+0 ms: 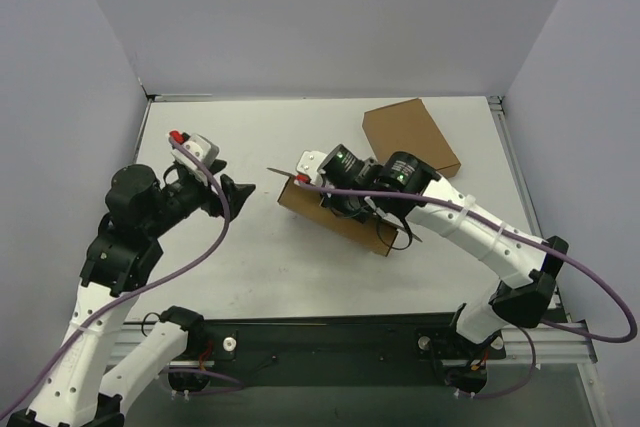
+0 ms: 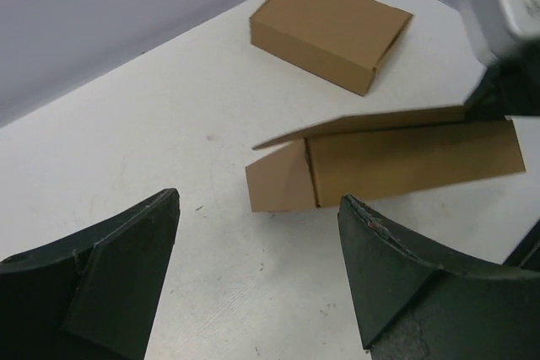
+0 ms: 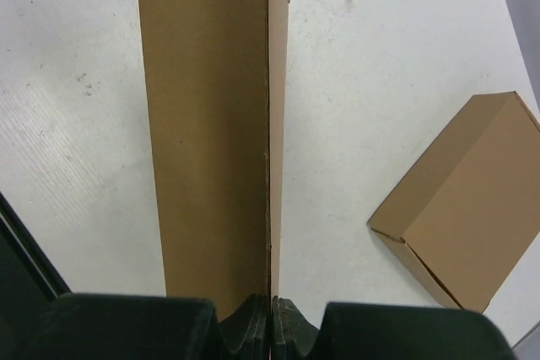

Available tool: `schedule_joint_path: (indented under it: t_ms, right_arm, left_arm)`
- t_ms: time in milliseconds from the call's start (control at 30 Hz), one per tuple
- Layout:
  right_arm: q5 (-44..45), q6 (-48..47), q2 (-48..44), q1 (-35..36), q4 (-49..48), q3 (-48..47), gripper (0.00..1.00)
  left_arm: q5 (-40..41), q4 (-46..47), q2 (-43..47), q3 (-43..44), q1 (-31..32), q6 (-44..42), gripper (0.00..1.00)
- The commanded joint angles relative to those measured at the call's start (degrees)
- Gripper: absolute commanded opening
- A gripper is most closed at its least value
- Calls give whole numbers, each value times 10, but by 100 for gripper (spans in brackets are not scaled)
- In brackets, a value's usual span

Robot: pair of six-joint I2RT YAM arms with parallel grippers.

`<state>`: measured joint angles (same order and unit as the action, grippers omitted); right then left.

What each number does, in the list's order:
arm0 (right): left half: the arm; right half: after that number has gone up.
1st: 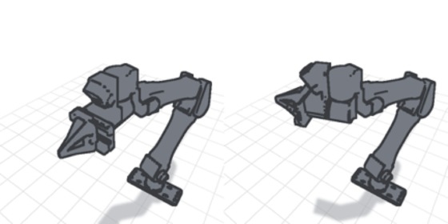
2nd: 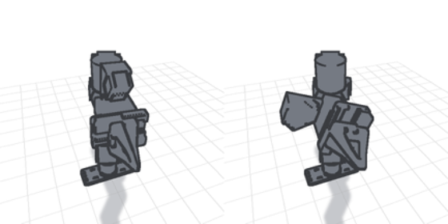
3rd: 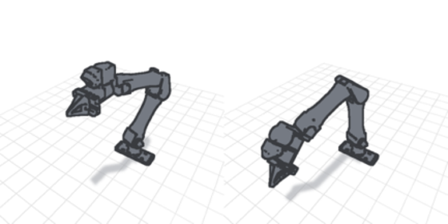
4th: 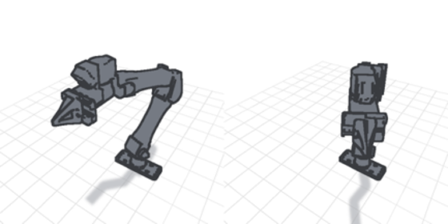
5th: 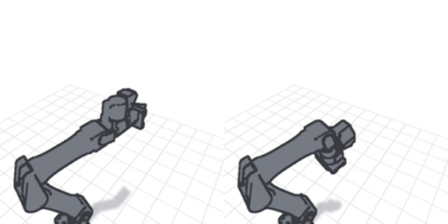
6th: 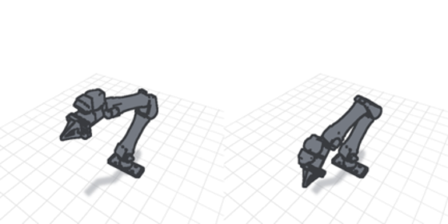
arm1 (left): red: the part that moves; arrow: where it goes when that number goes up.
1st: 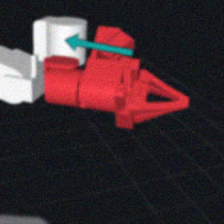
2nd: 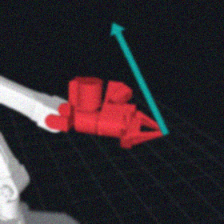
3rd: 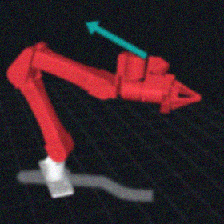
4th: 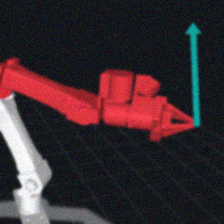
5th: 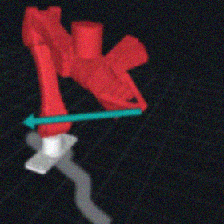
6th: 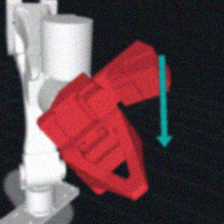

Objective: Fold the paper box

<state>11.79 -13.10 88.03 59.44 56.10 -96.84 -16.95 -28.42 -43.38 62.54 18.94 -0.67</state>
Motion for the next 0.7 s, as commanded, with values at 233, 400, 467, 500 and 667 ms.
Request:
schedule_joint_path:
  t_ms: [233,400,467,500,667]
  right_arm:
    - [-184,-85,41,-97,63,-13,0]
    - [-209,-97,48,-111,60,-13,0]
    - [-214,-97,48,-111,61,-16,0]
    - [-214,-97,48,-112,60,-16,0]
    - [-221,-98,47,-113,60,-17,0]
  left_arm:
    - [-215,89,-65,-37,-3,-144,92]
    - [-234,104,-139,-5,-3,-182,92]
    - [-243,108,-154,-1,-3,-206,92]
    - [-240,109,-159,0,-3,-212,92]
    - [-228,149,-176,-9,-2,-215,93]
